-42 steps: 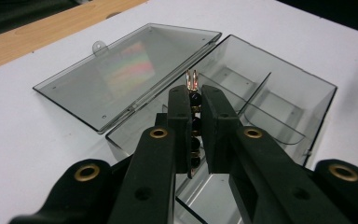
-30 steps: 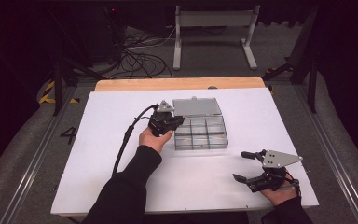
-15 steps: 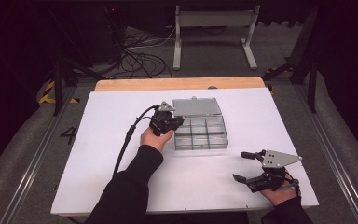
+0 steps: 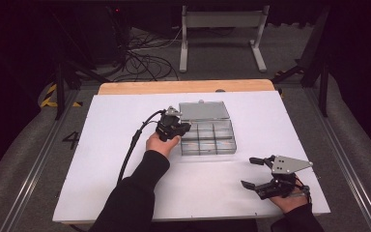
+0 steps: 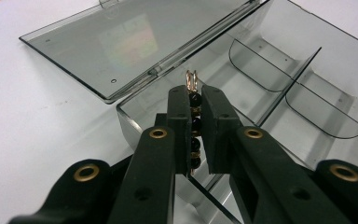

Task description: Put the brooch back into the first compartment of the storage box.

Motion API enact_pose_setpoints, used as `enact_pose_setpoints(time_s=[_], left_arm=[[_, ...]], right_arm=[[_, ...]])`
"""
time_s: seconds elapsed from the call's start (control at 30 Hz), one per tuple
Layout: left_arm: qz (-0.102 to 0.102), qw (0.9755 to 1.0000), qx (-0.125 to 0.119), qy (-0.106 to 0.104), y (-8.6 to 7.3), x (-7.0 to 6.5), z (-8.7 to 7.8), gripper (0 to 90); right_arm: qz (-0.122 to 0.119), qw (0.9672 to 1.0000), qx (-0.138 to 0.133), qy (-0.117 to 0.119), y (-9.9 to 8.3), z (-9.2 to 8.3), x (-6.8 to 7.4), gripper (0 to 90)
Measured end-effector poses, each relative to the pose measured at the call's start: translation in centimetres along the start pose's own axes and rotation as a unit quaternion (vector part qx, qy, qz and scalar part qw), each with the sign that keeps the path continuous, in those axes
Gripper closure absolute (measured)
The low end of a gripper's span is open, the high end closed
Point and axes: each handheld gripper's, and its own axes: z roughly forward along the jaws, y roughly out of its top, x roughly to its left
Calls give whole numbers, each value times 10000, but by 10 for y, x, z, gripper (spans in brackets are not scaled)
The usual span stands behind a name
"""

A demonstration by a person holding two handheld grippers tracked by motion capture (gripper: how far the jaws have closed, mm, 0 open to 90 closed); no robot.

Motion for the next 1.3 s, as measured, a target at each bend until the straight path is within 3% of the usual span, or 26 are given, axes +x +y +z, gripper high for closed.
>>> enact_pose_setpoints(time_s=[0.23, 0.47, 0.6, 0.8, 1.0, 1.3], left_arm=[[4, 10000, -71, -1, 1, -2, -1, 766], [37, 9998, -139, -128, 4, -7, -8, 703], [229, 9993, -272, -151, 8, -15, -17, 653], [247, 9979, -497, -328, 13, -27, -32, 617], [383, 9970, -476, -467, 15, -39, -50, 558], [516, 9945, -679, -611, 18, -54, -70, 532]], right_arm=[[-2, 10000, -6, 3, 0, 0, 0, 151], [-2, 10000, -14, 4, 0, 0, 0, 151], [-4, 10000, -4, 11, 0, 0, 0, 151], [-3, 10000, 2, 9, 0, 1, 0, 151], [21, 10000, -22, 25, 0, 1, 0, 151], [3, 10000, 1, 23, 0, 1, 1, 151]])
